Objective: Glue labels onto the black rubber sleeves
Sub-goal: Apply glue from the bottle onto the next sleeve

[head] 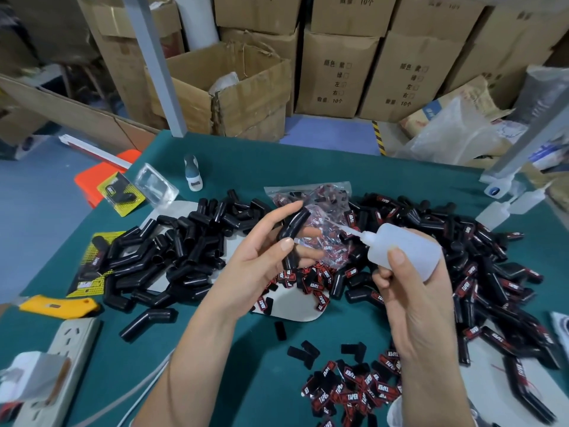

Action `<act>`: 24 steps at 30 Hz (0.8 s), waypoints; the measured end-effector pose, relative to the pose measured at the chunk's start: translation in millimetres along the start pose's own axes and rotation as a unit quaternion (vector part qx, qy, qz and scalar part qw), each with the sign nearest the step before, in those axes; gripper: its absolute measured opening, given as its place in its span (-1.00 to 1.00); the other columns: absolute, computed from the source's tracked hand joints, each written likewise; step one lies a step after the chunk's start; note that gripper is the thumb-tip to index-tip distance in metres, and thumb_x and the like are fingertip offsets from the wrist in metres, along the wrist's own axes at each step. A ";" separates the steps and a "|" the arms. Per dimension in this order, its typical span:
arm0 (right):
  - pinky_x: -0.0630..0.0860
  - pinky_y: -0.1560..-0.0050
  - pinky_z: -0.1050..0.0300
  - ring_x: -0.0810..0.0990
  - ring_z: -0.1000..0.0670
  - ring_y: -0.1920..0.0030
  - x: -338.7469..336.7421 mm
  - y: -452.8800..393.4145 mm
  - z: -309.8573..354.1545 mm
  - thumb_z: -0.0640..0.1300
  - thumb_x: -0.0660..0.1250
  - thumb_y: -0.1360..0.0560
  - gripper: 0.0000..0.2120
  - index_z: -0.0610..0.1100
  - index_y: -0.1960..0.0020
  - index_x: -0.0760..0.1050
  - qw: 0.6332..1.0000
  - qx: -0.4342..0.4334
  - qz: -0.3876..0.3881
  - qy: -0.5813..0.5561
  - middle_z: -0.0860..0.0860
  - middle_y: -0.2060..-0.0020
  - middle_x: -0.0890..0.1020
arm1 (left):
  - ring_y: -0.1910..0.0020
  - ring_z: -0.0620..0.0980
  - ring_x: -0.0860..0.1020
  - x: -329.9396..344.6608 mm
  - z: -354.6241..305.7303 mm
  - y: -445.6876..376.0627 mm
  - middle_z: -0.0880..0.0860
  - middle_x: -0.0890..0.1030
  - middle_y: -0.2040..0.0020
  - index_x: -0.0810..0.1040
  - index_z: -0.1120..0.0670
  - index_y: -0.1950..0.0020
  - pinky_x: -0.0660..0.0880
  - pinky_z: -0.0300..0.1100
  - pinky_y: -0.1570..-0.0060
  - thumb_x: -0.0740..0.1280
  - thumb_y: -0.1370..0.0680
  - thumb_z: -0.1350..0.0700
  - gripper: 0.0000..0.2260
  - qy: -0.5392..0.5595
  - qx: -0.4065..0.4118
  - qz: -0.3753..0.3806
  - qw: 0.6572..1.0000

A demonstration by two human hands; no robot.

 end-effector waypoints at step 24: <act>0.47 0.32 0.30 0.52 0.13 0.24 -2.6 6.4 18.4 -0.13 0.50 -0.47 -0.77 0.11 -0.08 0.65 0.998 -0.040 -0.005 0.048 0.07 0.05 0.67 | 0.31 -0.06 0.52 -15.0 -15.1 10.2 -0.01 0.62 0.18 0.57 -0.10 -0.27 0.54 -0.22 0.26 0.37 -0.66 0.12 -0.80 -0.209 0.038 -0.113 0.971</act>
Point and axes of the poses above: each hand's wrist, its own y-axis away from the middle knuckle, its own x-axis out of the palm, z = x × y, the point moved 9 cm from there along -y, towards the middle knuckle
